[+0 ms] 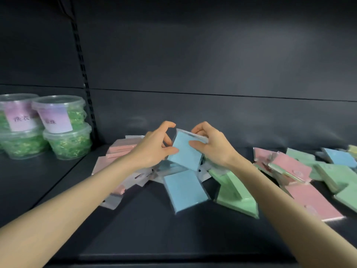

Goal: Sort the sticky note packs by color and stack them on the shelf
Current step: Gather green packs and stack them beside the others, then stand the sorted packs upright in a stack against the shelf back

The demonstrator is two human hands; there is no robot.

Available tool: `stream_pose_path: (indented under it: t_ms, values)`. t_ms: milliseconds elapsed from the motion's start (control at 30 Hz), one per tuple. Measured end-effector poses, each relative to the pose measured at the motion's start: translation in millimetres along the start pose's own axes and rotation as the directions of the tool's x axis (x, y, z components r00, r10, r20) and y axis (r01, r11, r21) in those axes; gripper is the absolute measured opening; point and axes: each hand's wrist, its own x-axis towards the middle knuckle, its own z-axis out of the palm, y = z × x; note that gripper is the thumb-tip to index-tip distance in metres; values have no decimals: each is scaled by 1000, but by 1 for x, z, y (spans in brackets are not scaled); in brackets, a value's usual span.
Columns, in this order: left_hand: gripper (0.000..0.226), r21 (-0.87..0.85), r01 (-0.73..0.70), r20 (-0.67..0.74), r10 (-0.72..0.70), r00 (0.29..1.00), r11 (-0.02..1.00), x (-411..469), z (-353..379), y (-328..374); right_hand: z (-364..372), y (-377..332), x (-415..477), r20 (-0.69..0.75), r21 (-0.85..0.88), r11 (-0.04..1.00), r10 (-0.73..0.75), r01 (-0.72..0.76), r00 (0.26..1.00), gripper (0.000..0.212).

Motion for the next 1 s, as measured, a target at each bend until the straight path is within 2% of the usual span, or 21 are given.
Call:
stream_pose_path:
  t_ms: [133,400,533,667,833,1000]
  values:
    - [49,32,3,90,-6,996,999,-12,-6,-10,10,-11,-3,29,-91,995,53,-50,998,20]
    - [46,56,47,140,-54,989,997,-38,1,-19,24,-17,-14,117,-317,946,105,-64,988,25]
    - [40,107,23,80,-31,996,994,-52,-1,-15,23,-15,-20,149,-412,910,103,-32,983,27]
    - [30,128,1,-60,6,998,992,-64,-9,-14,24,-21,-22,125,-438,899,57,3,991,28]
    - [30,215,-12,-158,47,986,976,-72,-36,-25,36,-32,-13,151,-380,922,-21,77,988,32]
    - [32,226,46,-209,2,978,973,-63,-73,-51,60,-52,11,184,-357,929,-34,99,982,39]
